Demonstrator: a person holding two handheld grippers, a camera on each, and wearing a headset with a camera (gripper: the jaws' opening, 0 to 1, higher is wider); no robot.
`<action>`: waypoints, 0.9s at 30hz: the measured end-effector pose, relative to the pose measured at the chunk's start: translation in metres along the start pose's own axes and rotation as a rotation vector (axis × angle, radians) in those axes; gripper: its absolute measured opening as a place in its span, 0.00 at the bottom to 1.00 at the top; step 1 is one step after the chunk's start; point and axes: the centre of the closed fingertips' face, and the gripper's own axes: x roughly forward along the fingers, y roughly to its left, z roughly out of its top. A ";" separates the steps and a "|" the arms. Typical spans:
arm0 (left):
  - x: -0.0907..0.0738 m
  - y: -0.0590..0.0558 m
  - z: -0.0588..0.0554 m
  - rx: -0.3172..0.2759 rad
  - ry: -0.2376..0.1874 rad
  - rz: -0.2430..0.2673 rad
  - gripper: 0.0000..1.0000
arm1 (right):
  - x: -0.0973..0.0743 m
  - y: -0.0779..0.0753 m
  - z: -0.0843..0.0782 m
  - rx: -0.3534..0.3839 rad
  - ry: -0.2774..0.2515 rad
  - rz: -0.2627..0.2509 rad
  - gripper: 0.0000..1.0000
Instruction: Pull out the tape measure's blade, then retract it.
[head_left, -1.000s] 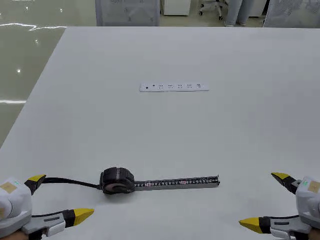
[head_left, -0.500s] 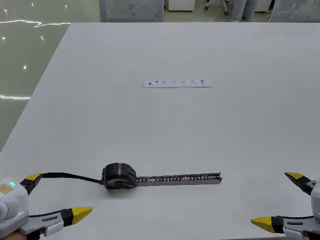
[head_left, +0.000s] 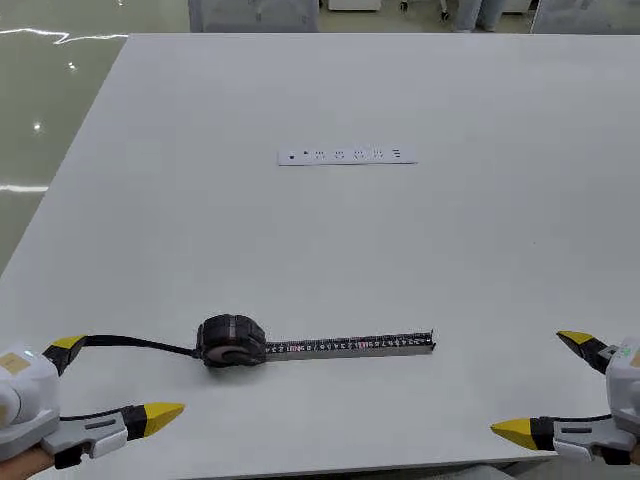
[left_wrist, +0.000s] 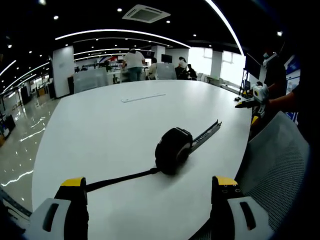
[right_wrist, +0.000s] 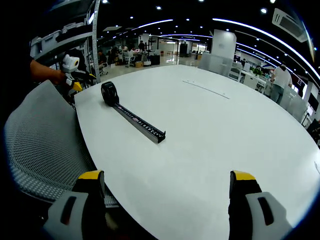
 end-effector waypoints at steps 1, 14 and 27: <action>0.000 0.000 0.000 0.000 -0.002 0.005 1.00 | 0.000 0.000 0.001 -0.007 0.002 0.001 1.00; -0.003 -0.002 -0.013 0.006 0.038 0.007 1.00 | -0.007 -0.001 0.001 -0.010 0.008 0.002 1.00; 0.010 -0.008 -0.003 -0.017 0.033 -0.005 1.00 | -0.021 0.001 0.000 -0.004 0.019 -0.006 1.00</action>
